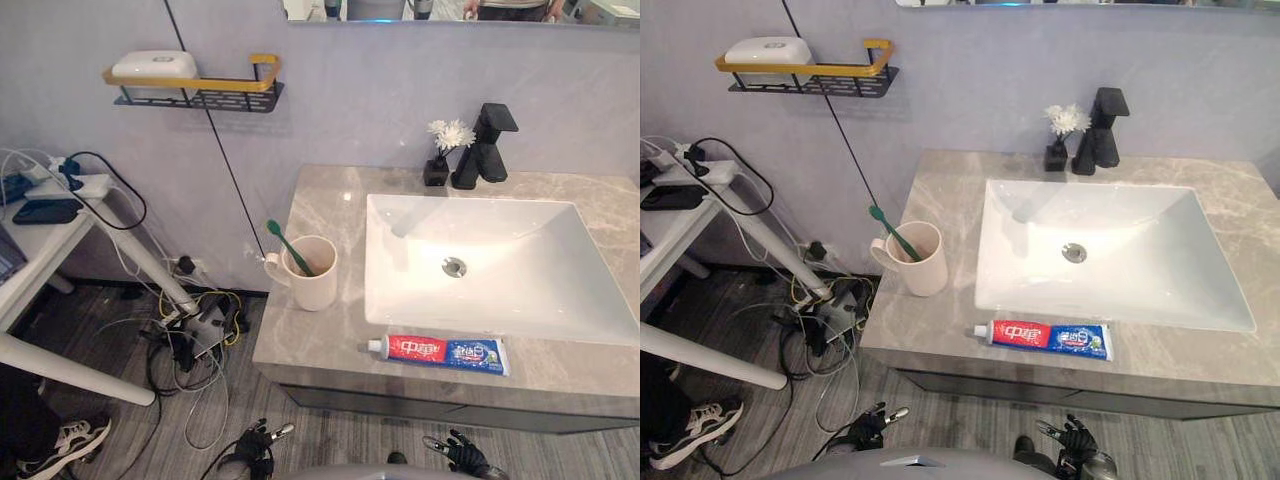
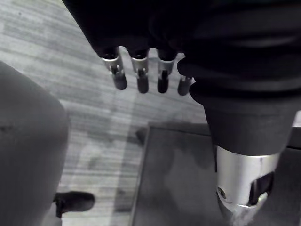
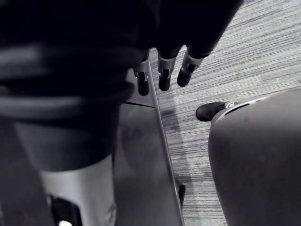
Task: Organize washtable
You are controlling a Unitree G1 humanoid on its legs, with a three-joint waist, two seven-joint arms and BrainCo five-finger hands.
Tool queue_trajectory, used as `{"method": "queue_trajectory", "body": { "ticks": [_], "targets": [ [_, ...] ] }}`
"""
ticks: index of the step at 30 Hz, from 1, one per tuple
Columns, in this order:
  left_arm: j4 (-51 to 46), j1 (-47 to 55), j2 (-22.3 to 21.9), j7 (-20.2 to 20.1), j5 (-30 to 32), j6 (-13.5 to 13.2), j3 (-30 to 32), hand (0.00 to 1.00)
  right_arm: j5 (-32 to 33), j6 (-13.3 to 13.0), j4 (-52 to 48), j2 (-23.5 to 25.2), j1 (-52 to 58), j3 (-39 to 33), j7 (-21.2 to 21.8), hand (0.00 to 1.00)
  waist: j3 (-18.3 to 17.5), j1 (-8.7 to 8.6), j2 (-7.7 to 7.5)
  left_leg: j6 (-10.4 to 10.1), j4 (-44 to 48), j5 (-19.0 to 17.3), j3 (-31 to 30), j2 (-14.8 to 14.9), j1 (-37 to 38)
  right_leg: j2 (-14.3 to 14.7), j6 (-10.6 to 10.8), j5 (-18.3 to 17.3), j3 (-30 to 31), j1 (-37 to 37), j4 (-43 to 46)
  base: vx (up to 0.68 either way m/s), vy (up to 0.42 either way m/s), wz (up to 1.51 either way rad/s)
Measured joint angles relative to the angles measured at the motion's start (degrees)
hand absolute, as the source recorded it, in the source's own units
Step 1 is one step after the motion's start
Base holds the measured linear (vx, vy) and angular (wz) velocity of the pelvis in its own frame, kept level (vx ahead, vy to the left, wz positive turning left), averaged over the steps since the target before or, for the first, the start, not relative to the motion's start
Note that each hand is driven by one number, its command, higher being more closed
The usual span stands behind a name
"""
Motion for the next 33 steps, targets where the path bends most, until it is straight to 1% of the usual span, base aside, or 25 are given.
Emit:
{"method": "queue_trajectory", "body": {
  "ticks": [1,2,5,7,8,10,13,15,16,19,21,23,25,26,27,28,29,30,31,33],
  "targets": [
    [-0.01,0.01,0.12,0.00,-0.03,-0.01,0.00,0.00,-0.01,0.00,0.00,0.11,0.10,0.04,0.01,0.00,-0.15,-0.04,-0.24,0.00,-0.01,0.00,0.02,-0.16,-0.05,-0.10,0.02,0.44,-0.05,0.25,-0.58,-0.01,0.068,0.01],
    [0.00,0.00,0.48,0.09,-0.10,-0.02,0.00,0.00,0.00,0.00,0.11,0.44,0.30,0.12,0.01,0.00,-0.59,-0.05,-0.89,0.00,0.02,0.00,0.09,-0.62,-0.12,-0.54,0.34,0.74,-0.03,0.49,-1.35,-0.01,0.068,-0.01],
    [-0.01,0.16,0.88,0.54,-0.32,-0.10,0.26,0.00,0.02,-0.07,1.83,0.50,0.27,-0.05,-0.04,0.00,-1.19,-0.03,-1.70,0.00,0.04,0.00,0.06,-1.73,-0.28,-1.63,0.88,2.03,-0.27,1.26,-3.31,-0.02,0.071,0.02],
    [-0.01,0.15,0.88,1.15,-3.05,-0.18,1.50,0.00,0.05,-0.10,1.96,0.59,0.35,-0.45,-0.20,0.00,-1.25,-0.04,-1.81,0.00,0.02,0.00,-0.05,-2.10,-0.57,-2.12,0.99,2.67,-0.82,1.36,-3.79,-0.04,0.060,0.12],
    [-0.01,0.16,1.17,1.36,-5.49,-0.23,2.16,0.00,0.10,-0.13,2.02,0.75,0.59,-0.85,-0.37,0.00,-1.35,-0.13,-2.10,0.01,-0.05,-0.01,-0.11,-2.58,-0.63,-2.54,1.09,2.79,-1.39,1.77,-4.35,-0.04,0.036,0.16],
    [-0.07,0.43,1.66,1.75,-9.32,-0.65,2.66,0.00,0.18,-0.13,2.12,0.96,0.81,-2.18,-0.67,0.00,-1.38,-0.04,-2.18,0.01,-0.06,-0.01,-0.24,-2.75,-0.62,-2.86,1.28,2.98,-1.60,1.97,-4.46,-0.04,0.033,0.13],
    [-0.33,1.84,1.73,2.27,-16.38,-1.31,5.66,0.00,0.20,-0.16,2.12,1.07,0.97,-2.95,-1.33,0.00,-1.36,-0.08,-2.14,0.01,-0.15,-0.01,-0.66,-3.15,-1.08,-3.44,1.62,3.20,-2.60,2.00,-4.57,-0.05,0.019,0.14],
    [-0.79,2.17,1.72,2.39,-18.59,-1.48,7.16,0.00,0.19,-0.16,2.14,1.22,1.17,-4.03,-1.55,0.00,-1.36,-0.08,-2.15,0.01,-0.23,-0.01,-0.77,-3.31,-1.33,-3.53,1.68,3.40,-3.01,2.00,-4.65,-0.06,0.009,0.18],
    [-2.13,2.94,1.54,2.77,-21.47,-1.72,9.22,0.00,0.19,-0.17,2.13,1.42,1.43,-4.97,-1.78,0.00,-1.35,0.05,-2.15,0.01,-0.38,-0.01,-1.27,-3.32,-1.44,-3.55,1.66,3.50,-3.13,2.00,-4.67,-0.06,0.004,0.15],
    [-5.63,4.82,1.42,4.04,-24.69,-2.49,12.69,0.00,0.18,-0.18,2.11,1.42,1.69,-5.06,-2.48,0.00,-1.35,0.13,-2.14,0.01,-0.82,-0.01,-1.92,-3.27,-1.51,-3.57,1.66,3.78,-3.86,2.02,-4.67,-0.07,-0.003,0.15],
    [-11.50,6.16,1.20,5.94,-25.53,-3.31,15.16,0.00,0.15,-0.19,2.08,1.39,2.32,-5.19,-2.78,0.00,-1.31,0.62,-2.09,0.02,-1.10,-0.01,-2.37,-3.20,-1.54,-3.62,1.49,4.16,-4.80,2.40,-4.69,-0.08,-0.001,0.22],
    [-16.92,7.05,1.07,7.09,-25.49,-3.76,15.78,0.00,0.15,-0.19,2.05,1.35,2.60,-5.16,-2.83,0.00,-1.27,0.97,-2.04,0.02,-1.27,-0.01,-3.51,-3.19,-1.54,-3.69,1.42,4.40,-5.93,2.84,-4.70,-0.10,0.003,0.32],
    [-23.07,7.14,0.58,8.23,-25.50,-4.03,16.07,0.00,0.16,-0.19,1.99,1.25,2.79,-4.99,-2.91,0.00,-0.97,1.27,-1.51,0.05,-2.17,-0.03,-4.54,-2.96,-1.64,-3.68,1.48,4.59,-7.19,3.06,-4.72,-0.12,0.009,0.45],
    [-27.92,7.05,-0.29,9.04,-25.33,-4.50,16.05,0.00,0.17,-0.20,1.75,1.12,2.78,-4.89,-3.12,0.00,-0.82,1.27,-1.43,0.73,-2.97,-0.40,-5.21,-2.55,-1.87,-3.48,1.45,4.82,-8.31,3.06,-4.75,-0.15,0.028,0.55],
    [-32.80,6.98,-1.23,9.83,-24.83,-4.91,15.79,0.00,0.18,-0.28,1.54,0.82,2.71,-4.82,-3.30,0.00,-0.38,1.25,-0.68,2.12,-3.86,-1.21,-5.62,-2.00,-2.19,-3.09,1.48,4.91,-9.44,2.95,-4.80,-0.17,0.043,0.49],
    [-33.74,6.94,-1.37,9.99,-24.71,-4.98,15.72,0.00,0.18,-0.29,1.52,0.76,2.67,-4.80,-3.33,0.00,-0.32,1.27,-0.62,2.53,-4.11,-1.40,-5.67,-1.89,-2.24,-3.01,1.50,4.96,-9.53,2.92,-4.86,-0.17,0.039,0.27],
    [-39.69,7.44,-2.07,11.15,-24.63,-5.36,16.28,0.00,0.20,-0.30,1.42,0.78,2.58,-4.50,-3.54,0.00,0.44,1.73,-0.72,2.75,-4.60,-1.22,-5.36,-1.93,-2.42,-3.15,1.33,5.43,-9.35,2.79,-5.12,-0.16,0.012,0.02],
    [-43.90,7.70,-2.62,12.36,-23.97,-5.50,17.48,0.00,0.20,-0.28,1.34,0.78,2.64,-3.97,-3.74,0.00,0.53,1.89,-0.90,2.70,-4.62,-1.18,-5.21,-1.86,-2.42,-3.10,1.10,5.45,-9.19,2.70,-5.15,-0.13,-0.010,-0.04],
    [-45.99,7.71,-2.84,12.99,-23.62,-5.55,17.89,0.00,0.20,-0.27,1.19,0.78,2.70,-3.71,-3.76,0.00,0.55,1.97,-0.95,2.62,-4.65,-1.15,-5.10,-1.76,-2.42,-3.00,1.01,5.39,-9.09,2.63,-5.16,-0.10,-0.030,-0.08],
    [-53.98,7.70,-2.89,15.32,-20.89,-5.75,18.00,0.00,0.22,-0.28,0.91,0.65,2.86,-2.53,-3.77,0.00,0.61,2.19,-0.99,2.07,-4.90,-1.13,-4.94,-1.32,-2.46,-2.52,0.78,5.54,-8.88,2.32,-5.15,-0.07,-0.052,-0.08]
  ]
}}
